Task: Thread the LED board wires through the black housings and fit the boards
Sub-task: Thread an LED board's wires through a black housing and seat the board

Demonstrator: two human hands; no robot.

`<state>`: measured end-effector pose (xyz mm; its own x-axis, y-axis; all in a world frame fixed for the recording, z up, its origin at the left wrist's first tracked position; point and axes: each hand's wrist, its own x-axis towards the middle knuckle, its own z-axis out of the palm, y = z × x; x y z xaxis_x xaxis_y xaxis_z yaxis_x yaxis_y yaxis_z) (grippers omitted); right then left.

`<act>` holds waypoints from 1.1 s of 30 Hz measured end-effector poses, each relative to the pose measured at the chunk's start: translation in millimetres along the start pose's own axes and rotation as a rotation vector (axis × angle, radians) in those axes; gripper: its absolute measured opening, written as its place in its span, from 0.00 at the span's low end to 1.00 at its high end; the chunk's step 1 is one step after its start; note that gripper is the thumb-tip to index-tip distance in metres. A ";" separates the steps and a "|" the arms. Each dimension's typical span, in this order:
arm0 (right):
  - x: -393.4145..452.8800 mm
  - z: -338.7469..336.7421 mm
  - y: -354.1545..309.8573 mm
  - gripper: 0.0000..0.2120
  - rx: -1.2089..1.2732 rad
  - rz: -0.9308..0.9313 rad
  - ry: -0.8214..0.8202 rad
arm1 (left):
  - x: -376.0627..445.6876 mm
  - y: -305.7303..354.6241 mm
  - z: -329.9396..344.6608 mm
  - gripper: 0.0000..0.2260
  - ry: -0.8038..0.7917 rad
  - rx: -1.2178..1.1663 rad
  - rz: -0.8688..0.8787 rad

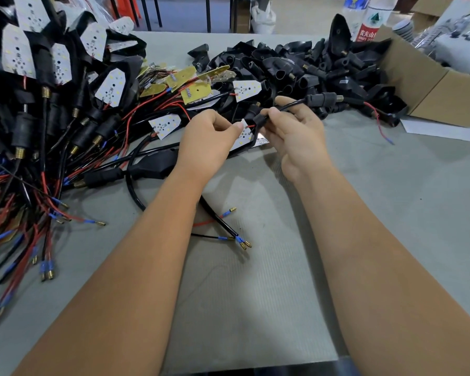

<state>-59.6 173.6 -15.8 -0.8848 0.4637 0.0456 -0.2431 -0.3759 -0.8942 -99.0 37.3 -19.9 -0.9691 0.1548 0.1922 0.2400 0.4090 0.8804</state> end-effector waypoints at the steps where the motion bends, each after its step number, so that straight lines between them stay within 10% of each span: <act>1: 0.1 -0.6 0.0 0.07 0.010 -0.001 0.006 | -1.3 0.1 0.2 0.11 0.007 0.009 0.007; 17: 1.3 0.0 -7.2 0.03 0.262 0.182 -0.079 | 0.1 6.1 -3.1 0.05 0.090 -0.620 0.006; 33: 6.0 -8.7 -13.4 0.23 0.635 0.247 0.127 | 3.5 0.2 -5.4 0.03 0.171 -0.570 -0.030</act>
<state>-58.1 188.4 -7.4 -0.9000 0.3804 -0.2129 -0.2608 -0.8611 -0.4365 -102.6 33.2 -16.7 -0.9818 -0.0157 0.1895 0.1898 -0.1433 0.9713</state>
